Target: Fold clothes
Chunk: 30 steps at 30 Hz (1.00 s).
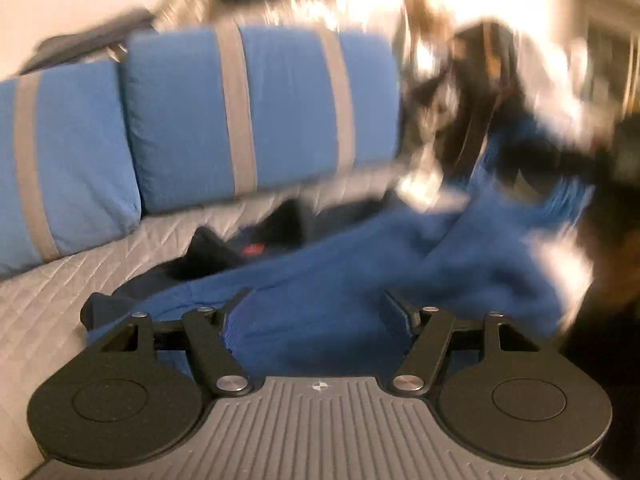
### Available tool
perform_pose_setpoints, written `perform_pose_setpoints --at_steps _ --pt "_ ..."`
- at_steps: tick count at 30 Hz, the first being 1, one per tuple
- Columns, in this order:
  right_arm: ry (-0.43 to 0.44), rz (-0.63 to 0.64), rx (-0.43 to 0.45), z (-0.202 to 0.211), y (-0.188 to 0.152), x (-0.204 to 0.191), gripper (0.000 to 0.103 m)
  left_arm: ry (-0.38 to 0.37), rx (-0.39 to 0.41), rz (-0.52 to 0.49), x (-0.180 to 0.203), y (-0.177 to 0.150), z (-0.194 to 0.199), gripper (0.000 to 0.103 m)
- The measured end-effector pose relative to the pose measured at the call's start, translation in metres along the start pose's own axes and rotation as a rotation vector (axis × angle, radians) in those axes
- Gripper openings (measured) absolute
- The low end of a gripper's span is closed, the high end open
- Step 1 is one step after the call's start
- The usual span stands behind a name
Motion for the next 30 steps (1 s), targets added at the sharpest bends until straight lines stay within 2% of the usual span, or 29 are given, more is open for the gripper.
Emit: perform_pose_setpoints --at_steps 3,8,14,17,19,21,22,23,25,30 --pt "-0.011 -0.084 -0.037 -0.016 -0.006 0.023 0.103 -0.064 -0.055 0.001 -0.011 -0.004 -0.037 0.067" --pt "-0.041 -0.130 -0.039 -0.021 -0.006 0.049 0.103 -0.148 -0.128 -0.044 -0.021 -0.010 -0.074 0.067" --pt "-0.021 -0.171 -0.063 -0.024 -0.010 0.057 0.103 -0.158 -0.313 -0.079 -0.033 -0.027 -0.104 0.067" --pt "-0.028 -0.135 -0.053 -0.023 -0.010 0.055 0.103 -0.173 -0.402 -0.045 -0.041 -0.039 -0.115 0.067" --pt "-0.037 -0.110 -0.046 -0.021 -0.009 0.055 0.103 -0.193 -0.419 -0.014 -0.046 -0.041 -0.117 0.065" --pt "-0.049 -0.109 -0.039 -0.019 -0.007 0.058 0.103 -0.183 -0.423 -0.013 -0.050 -0.041 -0.115 0.039" --pt "-0.056 -0.116 -0.037 -0.018 -0.006 0.061 0.103 -0.158 -0.415 -0.014 -0.054 -0.039 -0.113 0.021" --pt "-0.061 -0.126 -0.033 -0.017 -0.005 0.063 0.103 -0.140 -0.404 -0.015 -0.058 -0.037 -0.111 0.012" --pt "-0.064 -0.153 -0.027 -0.015 -0.003 0.069 0.103 -0.142 -0.360 -0.011 -0.060 -0.032 -0.101 0.008" --pt "-0.086 -0.191 -0.039 -0.016 -0.004 0.078 0.103 -0.110 -0.263 -0.030 -0.064 -0.018 -0.081 0.006"
Point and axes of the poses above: each gripper's, at about its wrist camera, not at the fingertips, and z roughly against the way its jaws point, x to its right, y to its top, the point moved 10 cm from there along -z, roughly the way its jaws point, and after that the axes turned 6 degrees about -y, right-handed, at the moved point
